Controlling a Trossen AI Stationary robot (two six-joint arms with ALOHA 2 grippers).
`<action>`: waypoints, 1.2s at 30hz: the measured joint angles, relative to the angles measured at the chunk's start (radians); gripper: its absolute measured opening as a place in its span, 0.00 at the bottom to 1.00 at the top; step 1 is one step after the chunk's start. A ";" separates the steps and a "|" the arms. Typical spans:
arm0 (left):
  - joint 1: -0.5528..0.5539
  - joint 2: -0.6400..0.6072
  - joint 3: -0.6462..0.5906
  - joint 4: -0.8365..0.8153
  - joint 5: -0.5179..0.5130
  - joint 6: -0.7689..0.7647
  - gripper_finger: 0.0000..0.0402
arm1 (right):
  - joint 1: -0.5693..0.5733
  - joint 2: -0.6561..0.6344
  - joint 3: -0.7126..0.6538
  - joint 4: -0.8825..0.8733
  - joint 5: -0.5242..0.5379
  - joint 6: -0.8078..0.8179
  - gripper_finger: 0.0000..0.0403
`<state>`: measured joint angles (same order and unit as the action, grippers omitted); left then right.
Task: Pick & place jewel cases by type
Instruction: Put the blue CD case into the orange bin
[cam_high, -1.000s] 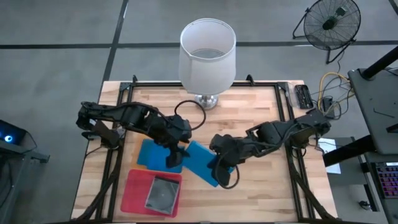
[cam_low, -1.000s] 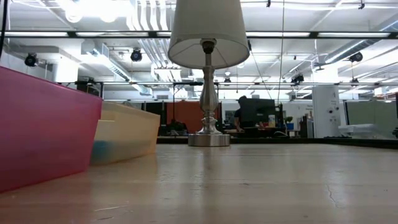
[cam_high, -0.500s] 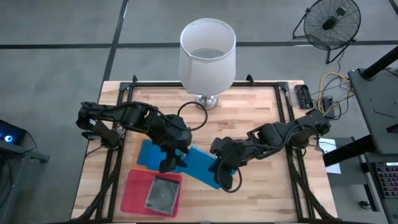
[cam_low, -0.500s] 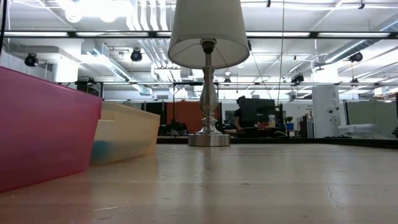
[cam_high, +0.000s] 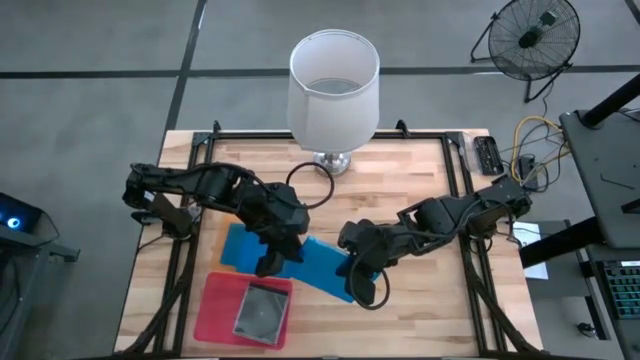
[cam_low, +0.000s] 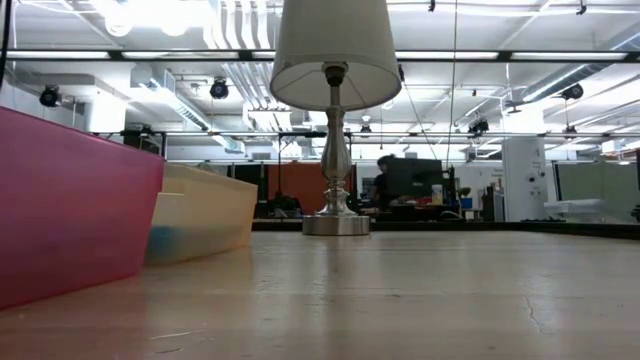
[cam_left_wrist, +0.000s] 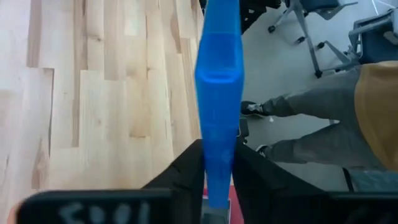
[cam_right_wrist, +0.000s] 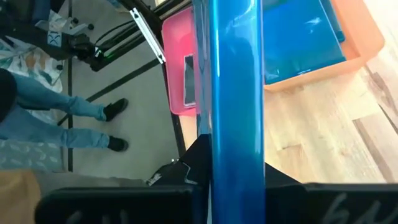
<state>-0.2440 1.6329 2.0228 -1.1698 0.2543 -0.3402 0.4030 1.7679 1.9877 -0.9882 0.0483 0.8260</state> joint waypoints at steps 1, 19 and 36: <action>0.000 0.000 0.000 0.000 0.000 -0.001 0.13 | 0.000 0.000 0.000 0.000 0.000 -0.004 0.04; 0.014 -0.005 0.000 -0.132 -0.053 -0.058 0.03 | -0.004 -0.059 0.050 -0.006 0.119 -0.157 0.54; 0.252 -0.296 -0.290 -0.154 0.126 -0.154 0.03 | 0.038 -0.112 0.056 -0.141 0.388 -0.227 0.66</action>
<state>0.0076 1.3367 1.7328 -1.3234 0.3804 -0.4944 0.4406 1.6562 2.0435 -1.1292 0.4360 0.5987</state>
